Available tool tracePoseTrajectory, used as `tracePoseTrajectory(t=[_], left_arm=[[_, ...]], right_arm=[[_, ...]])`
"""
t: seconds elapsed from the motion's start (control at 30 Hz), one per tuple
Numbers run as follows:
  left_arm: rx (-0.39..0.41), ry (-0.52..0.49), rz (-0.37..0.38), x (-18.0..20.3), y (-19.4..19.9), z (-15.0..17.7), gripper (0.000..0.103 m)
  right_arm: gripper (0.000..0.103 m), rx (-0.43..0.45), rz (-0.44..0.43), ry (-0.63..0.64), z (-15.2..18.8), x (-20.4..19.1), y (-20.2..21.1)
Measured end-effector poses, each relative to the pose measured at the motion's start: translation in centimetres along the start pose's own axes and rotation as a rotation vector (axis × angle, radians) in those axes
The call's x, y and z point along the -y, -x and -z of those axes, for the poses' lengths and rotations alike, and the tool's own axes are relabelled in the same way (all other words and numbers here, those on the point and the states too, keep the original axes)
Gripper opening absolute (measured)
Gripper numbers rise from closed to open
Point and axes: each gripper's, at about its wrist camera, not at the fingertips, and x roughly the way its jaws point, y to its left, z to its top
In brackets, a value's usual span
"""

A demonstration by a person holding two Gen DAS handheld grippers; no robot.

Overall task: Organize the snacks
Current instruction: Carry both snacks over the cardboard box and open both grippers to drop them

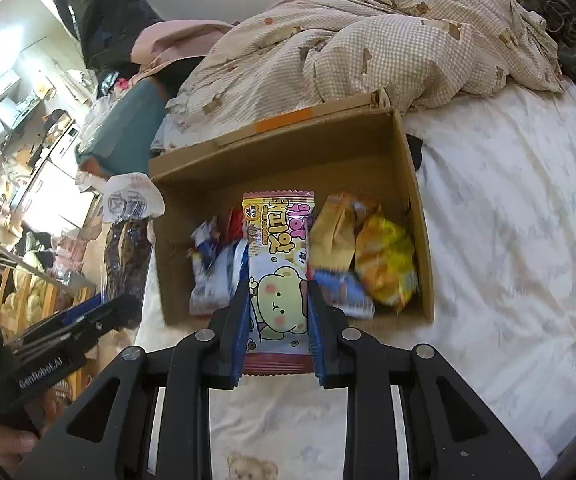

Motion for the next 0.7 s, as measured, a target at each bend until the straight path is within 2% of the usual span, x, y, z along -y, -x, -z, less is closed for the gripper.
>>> tracePoseTrajectory(t=[0.2,0.47,0.7], left_arm=[[-0.023,-0.006,-0.016,0.1,-2.8,-1.6,0.035],[-0.002,-0.043,-0.029,0.2,-5.1,-1.3,0.035],[-0.007,-0.011,-0.006,-0.2,-6.1,-1.5,0.039]], right_arm=[[0.028,-0.015,0.001,-0.029,-2.2,1.2,-3.0],[0.028,-0.019,-0.032,-0.076,-1.9,3.0,-5.0],[0.028,-0.011,-0.099,-0.123,-2.4,3.5,-5.5]])
